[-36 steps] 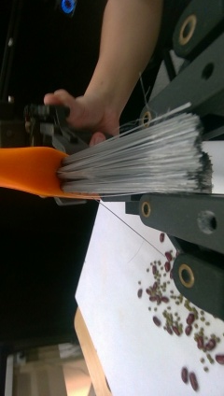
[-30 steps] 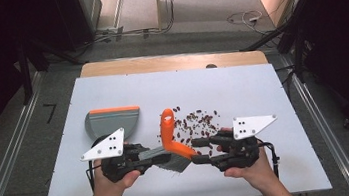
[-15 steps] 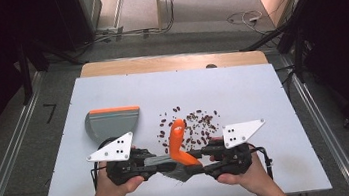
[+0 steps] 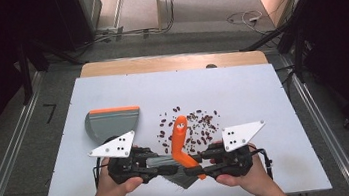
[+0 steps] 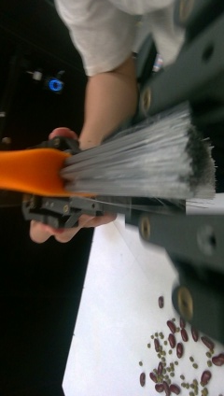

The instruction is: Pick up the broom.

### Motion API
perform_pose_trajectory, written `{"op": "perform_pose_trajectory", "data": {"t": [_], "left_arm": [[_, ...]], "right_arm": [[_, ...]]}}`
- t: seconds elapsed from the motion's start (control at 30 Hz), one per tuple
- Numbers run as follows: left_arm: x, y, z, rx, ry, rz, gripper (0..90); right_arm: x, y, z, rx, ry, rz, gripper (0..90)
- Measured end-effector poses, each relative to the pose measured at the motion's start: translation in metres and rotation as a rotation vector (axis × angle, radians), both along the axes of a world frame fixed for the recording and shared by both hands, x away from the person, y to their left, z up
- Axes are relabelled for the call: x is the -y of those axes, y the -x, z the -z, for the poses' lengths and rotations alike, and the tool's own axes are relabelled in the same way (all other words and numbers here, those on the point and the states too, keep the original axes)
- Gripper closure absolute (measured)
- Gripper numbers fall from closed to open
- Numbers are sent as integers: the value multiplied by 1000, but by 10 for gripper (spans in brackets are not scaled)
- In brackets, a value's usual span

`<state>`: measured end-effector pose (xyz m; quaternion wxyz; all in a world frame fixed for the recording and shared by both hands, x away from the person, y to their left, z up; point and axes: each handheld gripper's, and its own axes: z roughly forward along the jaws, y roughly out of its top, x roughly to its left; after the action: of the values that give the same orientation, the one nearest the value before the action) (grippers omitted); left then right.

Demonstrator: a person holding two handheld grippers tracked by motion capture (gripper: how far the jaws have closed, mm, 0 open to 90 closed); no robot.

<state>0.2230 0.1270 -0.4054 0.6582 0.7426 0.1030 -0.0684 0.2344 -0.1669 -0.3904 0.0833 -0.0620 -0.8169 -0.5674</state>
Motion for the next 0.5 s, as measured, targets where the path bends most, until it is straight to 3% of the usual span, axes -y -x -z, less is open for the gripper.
{"op": "perform_pose_trajectory", "data": {"t": [0.03, 0.07, 0.1, 0.13, 0.2, 0.23, 0.27, 0.33, 0.4, 0.43, 0.47, 0.5], "left_arm": [[0, 0, 0, 0, 0, 0, 537], [-1, 0, 0, -7, -4, -33, 466], [-3, -2, 0, -12, -2, -29, 430], [-5, -2, 1, -11, 0, -41, 336], [-11, -2, 3, -3, -28, -161, 183], [-11, -2, 3, -3, -28, -161, 136], [-13, -2, 4, -4, -33, -197, 87], [-18, -2, 5, -8, -38, -257, 49], [-24, -3, 7, -21, -33, -286, 1], [-26, -3, 7, -12, -37, -298, 1], [-28, -2, 7, -2, -45, -318, 1], [-30, -2, 8, 6, -50, -331, 0]], "right_arm": [[1, 0, -1, 1, 6, 6, 691], [2, 0, -1, 4, 12, 23, 691], [2, 0, -1, 4, 12, 23, 691], [4, -3, -2, -2, 13, 47, 691], [7, -6, -2, -6, 24, 81, 692], [8, -7, -3, -5, 36, 94, 692], [10, -8, -3, 1, 50, 121, 692], [11, -9, -3, 6, 65, 153, 692], [13, -13, -3, 19, 116, 240, 692], [13, -13, -3, 19, 116, 240, 692], [16, -17, -2, 8, 139, 293, 692], [18, -19, -2, 11, 151, 313, 692]]}}
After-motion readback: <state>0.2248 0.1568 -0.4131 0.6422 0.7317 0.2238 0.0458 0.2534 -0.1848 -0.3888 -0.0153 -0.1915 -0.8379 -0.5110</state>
